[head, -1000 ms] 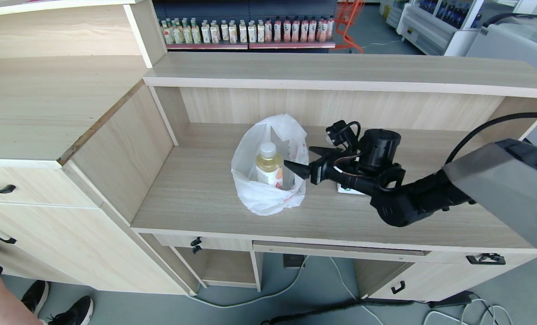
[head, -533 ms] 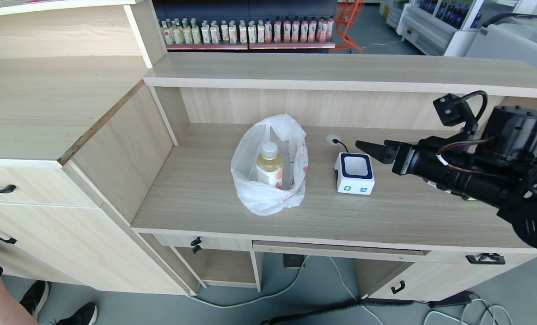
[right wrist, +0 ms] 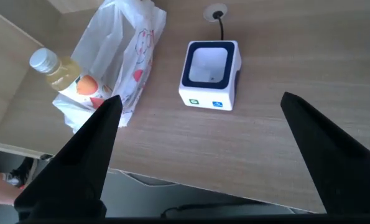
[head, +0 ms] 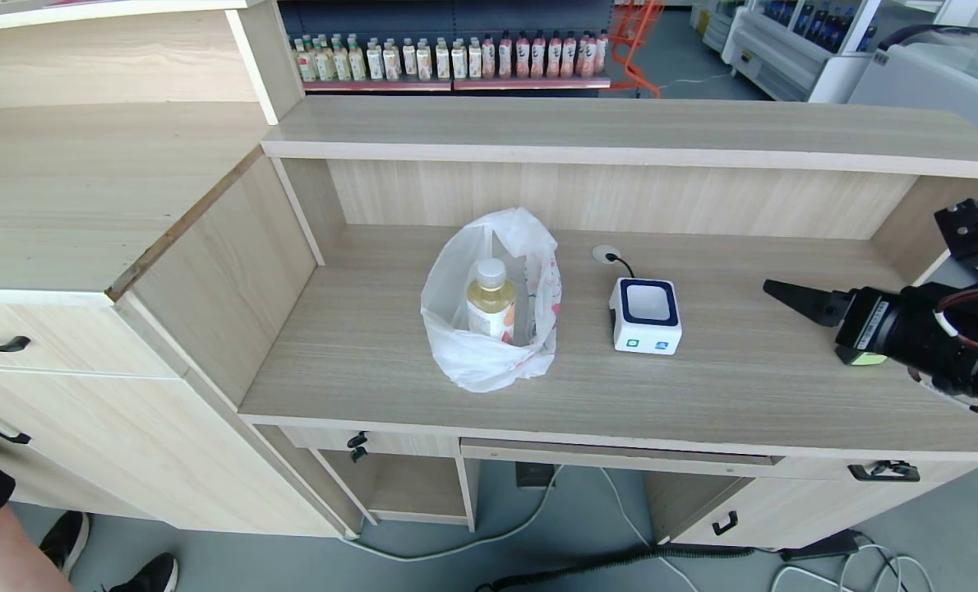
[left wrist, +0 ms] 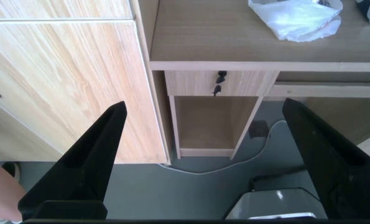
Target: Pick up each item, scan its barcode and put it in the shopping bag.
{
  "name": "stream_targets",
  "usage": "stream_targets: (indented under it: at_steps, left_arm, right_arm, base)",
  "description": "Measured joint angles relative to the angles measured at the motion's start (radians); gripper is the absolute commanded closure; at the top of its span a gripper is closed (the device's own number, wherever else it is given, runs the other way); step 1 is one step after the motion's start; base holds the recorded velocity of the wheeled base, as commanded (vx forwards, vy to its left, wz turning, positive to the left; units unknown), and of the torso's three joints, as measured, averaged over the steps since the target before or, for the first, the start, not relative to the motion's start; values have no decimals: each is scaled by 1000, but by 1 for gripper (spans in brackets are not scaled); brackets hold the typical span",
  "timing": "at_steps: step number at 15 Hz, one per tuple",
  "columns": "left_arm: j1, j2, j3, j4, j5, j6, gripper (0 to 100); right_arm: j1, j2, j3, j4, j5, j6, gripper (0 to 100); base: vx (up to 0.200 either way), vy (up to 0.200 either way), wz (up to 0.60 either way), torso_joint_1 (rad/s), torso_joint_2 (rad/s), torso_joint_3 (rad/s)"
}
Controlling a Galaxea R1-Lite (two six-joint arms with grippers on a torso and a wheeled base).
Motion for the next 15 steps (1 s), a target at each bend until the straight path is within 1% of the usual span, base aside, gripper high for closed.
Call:
stream_targets:
  at_steps: [1,15]
  left_arm:
    - [0,0,0,0,0,-3,0]
    - [0,0,0,0,0,-4,0]
  right_arm:
    - [-6,-6,12,0,0,0,0]
    - [-14,9,42,-1,-1,1,0]
  base:
    - [0,0,0,0,0,0]
    - [0,-200,0,4,2,2]
